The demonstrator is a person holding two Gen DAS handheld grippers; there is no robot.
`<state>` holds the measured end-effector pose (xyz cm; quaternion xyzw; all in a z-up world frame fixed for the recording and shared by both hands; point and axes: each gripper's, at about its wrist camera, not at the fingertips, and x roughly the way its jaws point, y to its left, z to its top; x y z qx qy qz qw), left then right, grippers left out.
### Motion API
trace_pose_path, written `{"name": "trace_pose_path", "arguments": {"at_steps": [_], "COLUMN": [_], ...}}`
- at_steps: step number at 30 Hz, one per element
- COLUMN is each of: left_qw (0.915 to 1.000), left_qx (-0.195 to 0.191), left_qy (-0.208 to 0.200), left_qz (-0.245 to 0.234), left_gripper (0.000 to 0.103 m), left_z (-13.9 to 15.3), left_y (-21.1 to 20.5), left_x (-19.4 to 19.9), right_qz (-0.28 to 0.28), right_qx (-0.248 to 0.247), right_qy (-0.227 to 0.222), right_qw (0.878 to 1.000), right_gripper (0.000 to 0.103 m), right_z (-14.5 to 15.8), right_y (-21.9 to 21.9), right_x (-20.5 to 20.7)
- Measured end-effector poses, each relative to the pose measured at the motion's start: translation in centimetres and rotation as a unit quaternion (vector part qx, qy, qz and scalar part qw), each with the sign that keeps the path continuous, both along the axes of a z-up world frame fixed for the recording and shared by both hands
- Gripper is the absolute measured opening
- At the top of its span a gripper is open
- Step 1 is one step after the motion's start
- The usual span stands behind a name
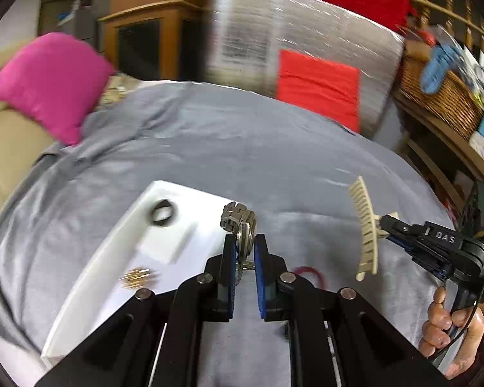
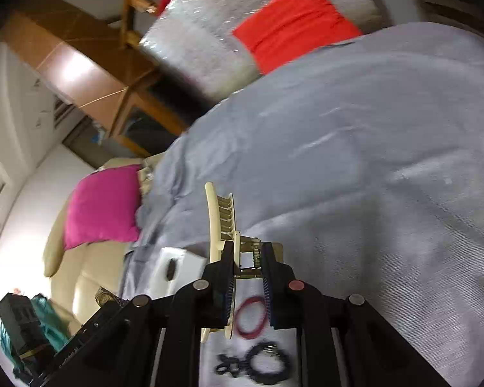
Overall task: Organize jewelry
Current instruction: 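Carry the watch and claw clip into the white box and release both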
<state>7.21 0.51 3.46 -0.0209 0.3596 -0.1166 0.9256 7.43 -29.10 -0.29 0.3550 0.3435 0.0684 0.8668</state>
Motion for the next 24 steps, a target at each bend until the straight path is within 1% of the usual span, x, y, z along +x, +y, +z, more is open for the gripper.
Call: {"name": "trace_pose_path", "arguments": {"at_steps": [6, 11, 14, 17, 21, 24], "left_qw": [0.9973, 0.9933, 0.9929, 0.9925, 0.9910, 0.9893], "left_qx": [0.001, -0.006, -0.008, -0.009, -0.013, -0.018], "left_qy": [0.013, 0.035, 0.044, 0.065, 0.096, 0.112], "left_qz": [0.073, 0.110, 0.111, 0.103, 0.093, 0.092], "left_gripper": [0.011, 0.011, 0.011, 0.011, 0.011, 0.011], "left_z": [-0.6, -1.6, -2.4, -3.7, -4.8, -5.6], "left_y": [6.6, 10.2, 11.0, 10.7, 10.2, 10.6], "left_x": [-0.7, -0.6, 0.0, 0.4, 0.9, 1.3], "right_qz": [0.048, 0.075, 0.082, 0.087, 0.074, 0.068], "right_qx": [0.016, 0.021, 0.022, 0.018, 0.042, 0.022], "right_qy": [-0.018, -0.022, -0.019, -0.007, 0.015, 0.031], "right_qw": [0.999, 0.997, 0.996, 0.996, 0.996, 0.997], "right_gripper": [0.017, 0.017, 0.017, 0.017, 0.018, 0.018], "right_z": [0.5, 0.8, 0.9, 0.8, 0.4, 0.2], "right_y": [4.5, 8.1, 10.1, 12.6, 16.0, 19.3], "right_x": [0.4, 0.9, 1.5, 2.3, 3.8, 5.0]}}
